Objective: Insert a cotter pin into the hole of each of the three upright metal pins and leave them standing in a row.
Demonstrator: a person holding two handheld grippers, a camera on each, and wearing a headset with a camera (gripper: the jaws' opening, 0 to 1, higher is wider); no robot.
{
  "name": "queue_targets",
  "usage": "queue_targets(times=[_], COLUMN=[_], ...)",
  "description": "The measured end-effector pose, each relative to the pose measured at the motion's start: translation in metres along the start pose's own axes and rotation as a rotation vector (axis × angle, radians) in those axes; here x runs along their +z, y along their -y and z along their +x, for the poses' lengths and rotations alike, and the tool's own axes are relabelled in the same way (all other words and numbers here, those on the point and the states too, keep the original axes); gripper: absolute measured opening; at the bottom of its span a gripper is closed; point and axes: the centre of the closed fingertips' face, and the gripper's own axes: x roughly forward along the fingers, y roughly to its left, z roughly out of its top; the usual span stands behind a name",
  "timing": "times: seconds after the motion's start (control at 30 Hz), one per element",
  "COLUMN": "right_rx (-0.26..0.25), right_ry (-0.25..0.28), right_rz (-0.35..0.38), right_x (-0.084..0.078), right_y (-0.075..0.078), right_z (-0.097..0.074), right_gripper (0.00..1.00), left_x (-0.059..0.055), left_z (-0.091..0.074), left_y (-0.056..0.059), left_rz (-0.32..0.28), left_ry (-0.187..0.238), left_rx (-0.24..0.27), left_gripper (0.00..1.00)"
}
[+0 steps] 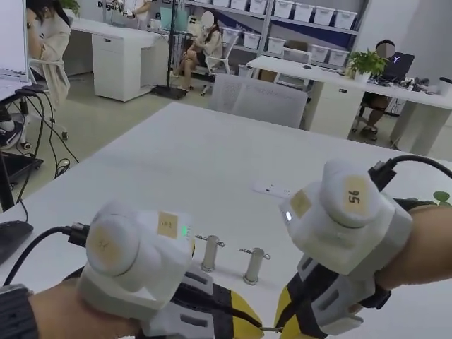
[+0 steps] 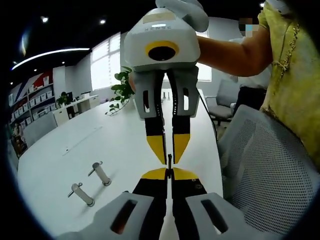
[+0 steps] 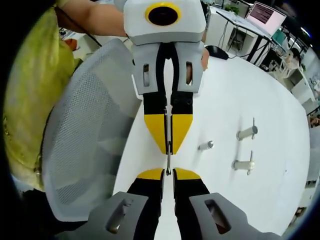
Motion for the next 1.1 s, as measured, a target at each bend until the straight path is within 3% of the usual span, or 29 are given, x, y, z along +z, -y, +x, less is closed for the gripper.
queue_targets(times=[0.47,0.67,1.1], right_rx=[0.004,-0.006,-0.083], right_ry=[-0.007,-0.016,-0.027], right_rz=[0.036,0.032,0.026], right_x=[-0.0001,-0.0019,-0.004], right_y=[0.0015,0.0021,0.0079], right_z=[0.0002,0.0007,0.0027], right_gripper=[0.06,0.04,0.02], left_x=[-0.0029,-0.0013,-0.0037], left_z=[0.0018,0.0024,0.0031], left_y=[-0.0013,-0.0025,-0.0049], left_rz=[0.034,0.028,0.007], left_ry=[-0.029,-0.023,-0.018], left_rx=[0.005,0.004,0.022], left_gripper=[0.0,0.0,0.0])
